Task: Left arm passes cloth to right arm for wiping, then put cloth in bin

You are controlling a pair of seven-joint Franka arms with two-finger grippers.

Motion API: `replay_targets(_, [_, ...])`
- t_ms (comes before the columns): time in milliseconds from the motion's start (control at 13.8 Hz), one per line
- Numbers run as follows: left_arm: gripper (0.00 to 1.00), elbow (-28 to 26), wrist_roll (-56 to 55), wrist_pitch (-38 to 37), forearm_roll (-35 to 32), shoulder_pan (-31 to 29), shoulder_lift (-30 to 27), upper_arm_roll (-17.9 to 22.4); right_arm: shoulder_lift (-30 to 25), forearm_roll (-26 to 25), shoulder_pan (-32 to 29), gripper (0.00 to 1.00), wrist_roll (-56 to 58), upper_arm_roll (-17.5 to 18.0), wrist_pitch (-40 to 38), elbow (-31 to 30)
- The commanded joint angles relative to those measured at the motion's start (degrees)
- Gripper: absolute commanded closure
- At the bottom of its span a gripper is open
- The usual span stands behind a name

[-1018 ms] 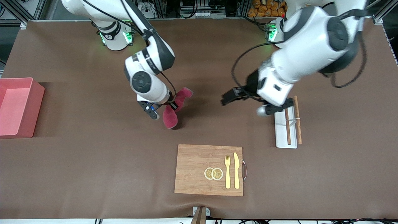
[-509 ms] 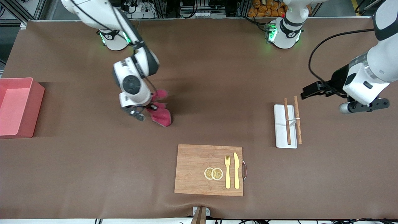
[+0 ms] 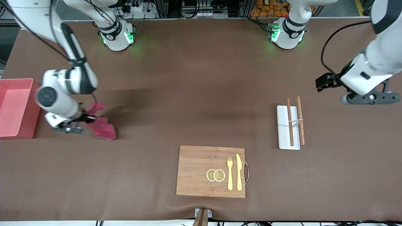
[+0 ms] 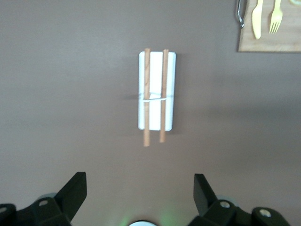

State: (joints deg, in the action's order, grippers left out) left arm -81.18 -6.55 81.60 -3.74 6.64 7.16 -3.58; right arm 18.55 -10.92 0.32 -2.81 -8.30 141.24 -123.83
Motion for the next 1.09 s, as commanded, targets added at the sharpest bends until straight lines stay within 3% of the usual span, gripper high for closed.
replay_targets(0, [0.00, -3.8, 5.4, -1.8, -1.7, 0.7, -5.4, 2.7, -0.4, -2.2, -8.3, 1.00, 13.1, 1.4, 3.8, -1.0])
replay_targets(291, [0.00, -6.6, 10.5, -2.9, -0.1, -1.7, -8.5, 2.9, -0.8, -5.1, -14.0, 1.00, 33.3, 1.2, 4.8, 4.2])
replay_targets(436, [0.00, -7.2, 9.4, -3.1, 2.8, -1.8, -8.6, 3.0, -0.7, -5.9, -14.6, 1.00, 33.6, 1.4, 4.5, 4.4])
replay_targets(800, [0.00, -7.9, 8.8, -3.0, 2.9, -3.2, -8.8, 3.0, -0.6, -5.2, -5.6, 1.00, 7.5, 2.1, 1.1, -1.1])
replay_targets(1018, [0.00, -7.7, 6.0, -2.9, 2.9, -4.1, -9.0, 2.7, -1.6, -4.7, 4.0, 1.00, -13.1, 4.3, 0.7, -4.6])
